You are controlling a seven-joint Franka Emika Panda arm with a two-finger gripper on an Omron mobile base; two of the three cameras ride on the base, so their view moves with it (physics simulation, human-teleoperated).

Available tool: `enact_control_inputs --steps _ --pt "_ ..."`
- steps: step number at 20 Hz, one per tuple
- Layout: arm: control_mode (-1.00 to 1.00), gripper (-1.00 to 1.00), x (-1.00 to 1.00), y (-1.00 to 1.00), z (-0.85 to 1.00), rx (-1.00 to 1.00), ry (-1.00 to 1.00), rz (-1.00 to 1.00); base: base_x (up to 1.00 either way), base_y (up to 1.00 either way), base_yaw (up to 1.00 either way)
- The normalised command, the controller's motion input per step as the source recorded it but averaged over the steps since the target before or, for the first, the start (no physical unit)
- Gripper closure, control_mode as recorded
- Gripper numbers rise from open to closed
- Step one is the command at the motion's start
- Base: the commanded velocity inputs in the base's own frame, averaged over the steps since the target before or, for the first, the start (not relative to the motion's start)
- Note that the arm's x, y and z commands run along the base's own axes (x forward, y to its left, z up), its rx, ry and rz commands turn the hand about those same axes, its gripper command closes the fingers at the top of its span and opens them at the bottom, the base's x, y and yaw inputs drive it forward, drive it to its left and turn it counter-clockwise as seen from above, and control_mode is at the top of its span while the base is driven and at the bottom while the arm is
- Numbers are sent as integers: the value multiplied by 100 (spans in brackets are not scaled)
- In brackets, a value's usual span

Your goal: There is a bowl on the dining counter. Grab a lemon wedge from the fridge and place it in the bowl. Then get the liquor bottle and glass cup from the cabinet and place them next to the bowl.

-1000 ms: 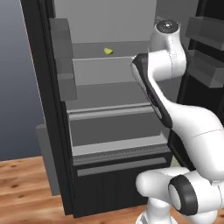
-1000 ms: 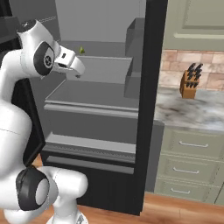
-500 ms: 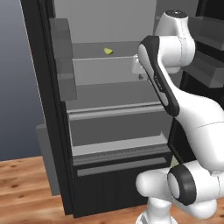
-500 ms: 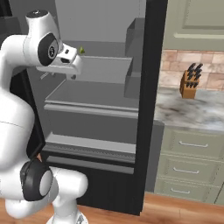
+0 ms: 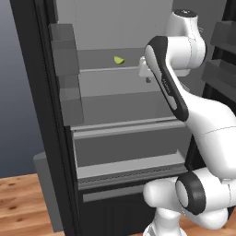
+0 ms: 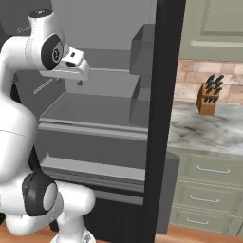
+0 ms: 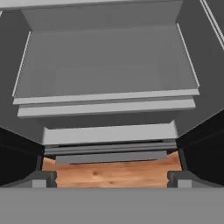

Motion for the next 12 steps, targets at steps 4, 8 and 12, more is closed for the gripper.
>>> enact_control_inputs --steps 4,8,12 --pt "100 -100 0 0 0 0 0 0 73 21 0" --pt "100 -100 0 0 0 0 0 0 34 31 0" --pt "-100 -100 -36 3 21 0 -30 0 0 4 0"
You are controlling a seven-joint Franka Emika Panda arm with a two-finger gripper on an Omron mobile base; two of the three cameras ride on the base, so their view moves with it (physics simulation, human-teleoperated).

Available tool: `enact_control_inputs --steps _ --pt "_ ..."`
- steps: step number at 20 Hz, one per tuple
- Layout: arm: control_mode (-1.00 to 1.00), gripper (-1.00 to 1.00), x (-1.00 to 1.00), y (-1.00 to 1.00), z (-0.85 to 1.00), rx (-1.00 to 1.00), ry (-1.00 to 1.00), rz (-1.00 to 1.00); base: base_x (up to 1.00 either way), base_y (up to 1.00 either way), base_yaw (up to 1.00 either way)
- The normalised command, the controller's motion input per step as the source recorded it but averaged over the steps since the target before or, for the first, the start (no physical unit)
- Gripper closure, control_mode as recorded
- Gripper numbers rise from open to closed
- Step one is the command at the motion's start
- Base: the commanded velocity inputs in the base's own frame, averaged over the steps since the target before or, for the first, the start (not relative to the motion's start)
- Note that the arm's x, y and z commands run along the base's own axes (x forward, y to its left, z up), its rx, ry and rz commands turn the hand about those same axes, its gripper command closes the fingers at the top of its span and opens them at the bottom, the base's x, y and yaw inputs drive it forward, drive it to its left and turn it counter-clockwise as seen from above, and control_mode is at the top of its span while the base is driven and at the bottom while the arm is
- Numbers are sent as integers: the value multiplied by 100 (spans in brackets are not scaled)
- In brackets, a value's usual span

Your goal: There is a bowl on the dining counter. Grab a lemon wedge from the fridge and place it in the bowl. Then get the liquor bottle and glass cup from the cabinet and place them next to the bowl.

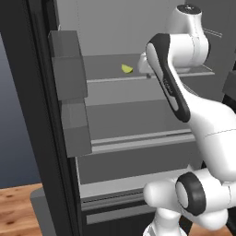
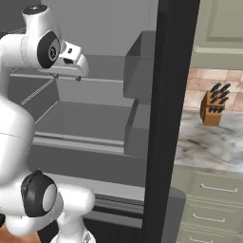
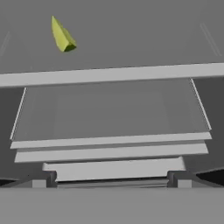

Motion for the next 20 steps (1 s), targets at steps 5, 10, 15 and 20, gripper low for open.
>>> enact_control_inputs --steps 5,10,15,20 --pt "-100 -100 -16 9 28 0 -33 0 0 0 0" --pt "-100 -100 33 32 0 0 -7 0 0 0 0" --pt "-100 -100 54 31 0 0 0 0 0 0 0" --pt "-100 -100 71 14 0 0 0 0 0 0 0"
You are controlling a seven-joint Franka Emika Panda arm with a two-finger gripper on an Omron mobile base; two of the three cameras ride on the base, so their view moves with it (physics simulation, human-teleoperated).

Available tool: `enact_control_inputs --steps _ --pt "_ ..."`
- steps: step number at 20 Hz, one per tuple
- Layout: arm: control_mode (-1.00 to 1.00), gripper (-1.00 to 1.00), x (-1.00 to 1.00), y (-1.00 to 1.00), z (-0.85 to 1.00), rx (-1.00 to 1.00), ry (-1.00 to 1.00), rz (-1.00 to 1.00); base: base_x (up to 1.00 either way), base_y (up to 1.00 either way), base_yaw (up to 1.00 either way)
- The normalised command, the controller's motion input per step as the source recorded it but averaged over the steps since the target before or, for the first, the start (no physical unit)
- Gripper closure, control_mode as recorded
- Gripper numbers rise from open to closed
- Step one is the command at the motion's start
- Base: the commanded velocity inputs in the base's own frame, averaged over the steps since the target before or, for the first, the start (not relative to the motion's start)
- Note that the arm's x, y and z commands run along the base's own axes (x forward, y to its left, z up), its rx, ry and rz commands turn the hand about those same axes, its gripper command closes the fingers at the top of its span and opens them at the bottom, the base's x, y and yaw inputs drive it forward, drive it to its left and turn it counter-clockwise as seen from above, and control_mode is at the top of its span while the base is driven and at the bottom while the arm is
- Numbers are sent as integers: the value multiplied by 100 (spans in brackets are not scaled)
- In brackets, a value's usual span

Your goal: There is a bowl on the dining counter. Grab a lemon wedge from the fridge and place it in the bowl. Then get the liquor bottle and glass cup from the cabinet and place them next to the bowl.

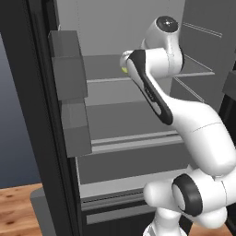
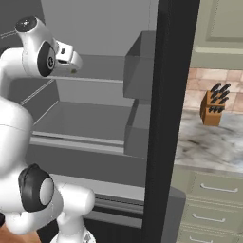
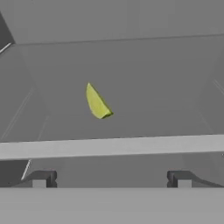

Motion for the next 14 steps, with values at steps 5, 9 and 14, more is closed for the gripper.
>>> enact_control_inputs --steps 5,9,14 --pt "-100 -100 66 11 -6 0 1 0 0 0 0" --pt "-100 -100 64 3 -9 0 7 0 0 0 0" --pt "-100 -100 48 0 -14 0 8 0 0 0 0"
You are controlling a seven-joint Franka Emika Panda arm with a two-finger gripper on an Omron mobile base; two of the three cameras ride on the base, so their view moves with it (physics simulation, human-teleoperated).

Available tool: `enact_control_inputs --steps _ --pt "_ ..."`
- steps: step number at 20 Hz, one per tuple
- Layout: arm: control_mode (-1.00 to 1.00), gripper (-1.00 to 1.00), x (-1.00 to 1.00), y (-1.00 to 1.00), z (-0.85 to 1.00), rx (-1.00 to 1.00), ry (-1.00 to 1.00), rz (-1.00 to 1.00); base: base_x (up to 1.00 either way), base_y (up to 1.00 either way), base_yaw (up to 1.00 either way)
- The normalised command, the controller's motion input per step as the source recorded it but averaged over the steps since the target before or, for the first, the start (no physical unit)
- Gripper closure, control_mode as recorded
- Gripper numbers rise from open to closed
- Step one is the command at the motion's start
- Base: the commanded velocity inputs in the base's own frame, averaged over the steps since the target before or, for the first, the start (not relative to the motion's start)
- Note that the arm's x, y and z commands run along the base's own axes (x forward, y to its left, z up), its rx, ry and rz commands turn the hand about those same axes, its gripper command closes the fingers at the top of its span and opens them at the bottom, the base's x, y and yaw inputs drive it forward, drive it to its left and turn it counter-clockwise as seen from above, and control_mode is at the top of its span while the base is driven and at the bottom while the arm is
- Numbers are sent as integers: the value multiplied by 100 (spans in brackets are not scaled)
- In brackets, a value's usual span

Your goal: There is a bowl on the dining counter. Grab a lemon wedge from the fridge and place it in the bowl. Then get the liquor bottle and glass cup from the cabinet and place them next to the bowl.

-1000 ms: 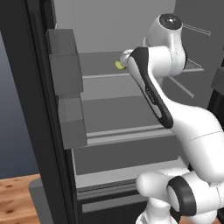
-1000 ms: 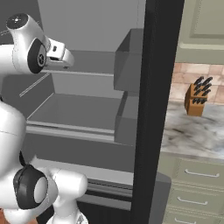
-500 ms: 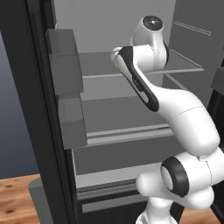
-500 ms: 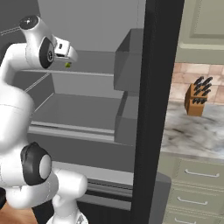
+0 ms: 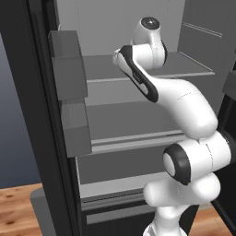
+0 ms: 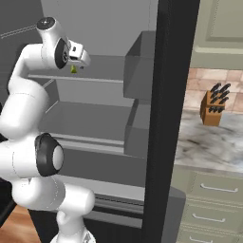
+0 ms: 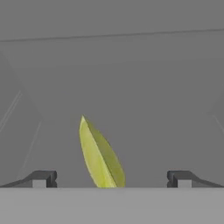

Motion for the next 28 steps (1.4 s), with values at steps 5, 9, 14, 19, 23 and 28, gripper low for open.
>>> enact_control_inputs --steps 5,9,14,19,23,28 --pt "-100 -100 41 0 -15 0 6 2 0 0 0" --pt "-100 -100 1 6 -14 0 1 3 0 0 0" --pt "-100 -100 0 1 -18 0 0 2 0 0 0" --pt "-100 -100 0 0 -29 0 0 1 0 0 0" --pt "-100 -100 8 0 -39 0 1 0 0 0 0" --pt "-100 100 26 0 -55 0 3 0 0 0 0"
